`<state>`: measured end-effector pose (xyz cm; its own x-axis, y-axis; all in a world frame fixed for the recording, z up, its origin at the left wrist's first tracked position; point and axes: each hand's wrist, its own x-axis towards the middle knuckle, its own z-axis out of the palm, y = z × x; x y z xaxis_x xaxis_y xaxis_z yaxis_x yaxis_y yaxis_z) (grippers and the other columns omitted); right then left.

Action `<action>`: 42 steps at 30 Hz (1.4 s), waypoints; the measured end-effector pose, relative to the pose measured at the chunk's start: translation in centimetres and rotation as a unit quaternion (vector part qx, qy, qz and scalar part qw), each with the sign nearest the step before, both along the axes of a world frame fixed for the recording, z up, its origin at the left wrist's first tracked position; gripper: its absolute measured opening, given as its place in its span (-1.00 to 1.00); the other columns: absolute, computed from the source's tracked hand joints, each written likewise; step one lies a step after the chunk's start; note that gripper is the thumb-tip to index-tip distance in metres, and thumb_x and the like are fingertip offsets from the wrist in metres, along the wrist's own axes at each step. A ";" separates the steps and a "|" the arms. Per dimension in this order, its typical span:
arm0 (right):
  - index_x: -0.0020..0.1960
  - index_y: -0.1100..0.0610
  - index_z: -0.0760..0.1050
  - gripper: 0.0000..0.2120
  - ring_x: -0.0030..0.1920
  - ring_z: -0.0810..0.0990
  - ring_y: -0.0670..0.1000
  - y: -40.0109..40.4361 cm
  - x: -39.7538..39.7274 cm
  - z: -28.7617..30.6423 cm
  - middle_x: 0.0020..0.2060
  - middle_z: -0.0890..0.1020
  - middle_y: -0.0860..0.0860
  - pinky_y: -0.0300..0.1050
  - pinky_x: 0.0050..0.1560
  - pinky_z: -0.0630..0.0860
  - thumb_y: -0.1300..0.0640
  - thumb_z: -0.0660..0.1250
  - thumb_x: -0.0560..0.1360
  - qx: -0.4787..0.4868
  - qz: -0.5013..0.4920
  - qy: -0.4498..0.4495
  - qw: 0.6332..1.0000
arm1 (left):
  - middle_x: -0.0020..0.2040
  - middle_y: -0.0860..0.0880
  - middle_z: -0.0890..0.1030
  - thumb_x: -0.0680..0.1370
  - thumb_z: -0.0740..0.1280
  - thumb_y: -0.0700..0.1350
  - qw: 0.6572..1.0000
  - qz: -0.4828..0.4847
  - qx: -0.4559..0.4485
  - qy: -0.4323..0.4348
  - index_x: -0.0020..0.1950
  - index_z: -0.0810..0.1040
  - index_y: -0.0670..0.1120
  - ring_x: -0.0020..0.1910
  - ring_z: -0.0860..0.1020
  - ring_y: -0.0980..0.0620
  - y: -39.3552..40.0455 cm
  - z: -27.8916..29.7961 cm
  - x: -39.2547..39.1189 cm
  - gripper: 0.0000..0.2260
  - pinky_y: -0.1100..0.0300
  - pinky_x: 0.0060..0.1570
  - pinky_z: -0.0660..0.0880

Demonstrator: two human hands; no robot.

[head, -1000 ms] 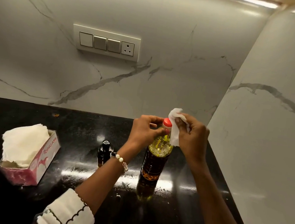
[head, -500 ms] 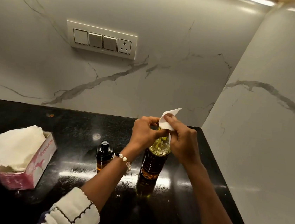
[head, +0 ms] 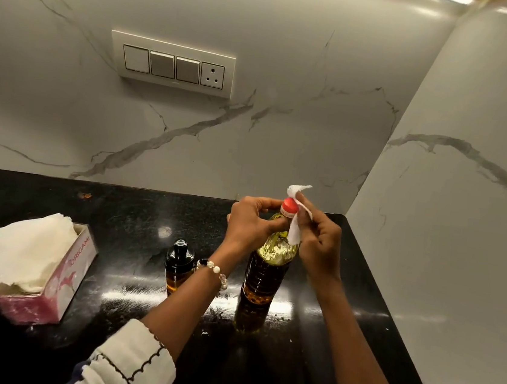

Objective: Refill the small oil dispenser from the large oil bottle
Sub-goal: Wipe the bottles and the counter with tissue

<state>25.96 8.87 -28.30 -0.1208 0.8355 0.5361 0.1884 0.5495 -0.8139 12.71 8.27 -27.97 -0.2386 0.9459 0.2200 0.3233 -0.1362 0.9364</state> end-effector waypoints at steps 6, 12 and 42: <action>0.37 0.19 0.39 -0.66 -0.01 0.63 -0.07 -2.4 0.0 -5.2 0.04 0.62 0.00 -0.18 -0.06 0.62 0.27 0.17 0.61 -0.059 -0.090 0.019 0.994 | -0.03 0.10 0.67 0.33 0.57 -0.06 1.000 -0.018 -0.005 -0.009 0.09 0.67 0.00 -0.04 0.53 0.29 -0.2 0.5 -0.4 -0.66 0.14 0.07 0.56; 0.35 0.17 0.43 -0.65 -0.02 0.64 0.07 -1.7 -1.4 -3.9 0.00 0.66 0.09 0.05 -0.04 0.62 0.09 0.14 0.62 -0.091 -0.066 0.051 0.992 | 0.02 0.04 0.68 0.36 0.55 -0.08 0.999 -0.037 -0.017 -0.003 0.11 0.67 -0.02 0.00 0.57 0.16 -0.2 0.8 -0.5 -0.67 0.03 0.07 0.58; 0.00 -0.01 0.57 -0.75 -0.16 0.60 -0.03 -0.3 -2.4 -5.0 -0.20 0.64 0.00 0.04 -0.09 0.56 0.08 0.10 0.64 -0.206 -0.083 0.116 0.968 | -0.02 0.12 0.49 0.49 0.42 -0.01 0.973 -0.107 -0.014 0.204 0.27 0.54 0.06 0.13 0.48 0.02 2.1 1.0 -2.9 -0.65 -0.18 0.19 0.42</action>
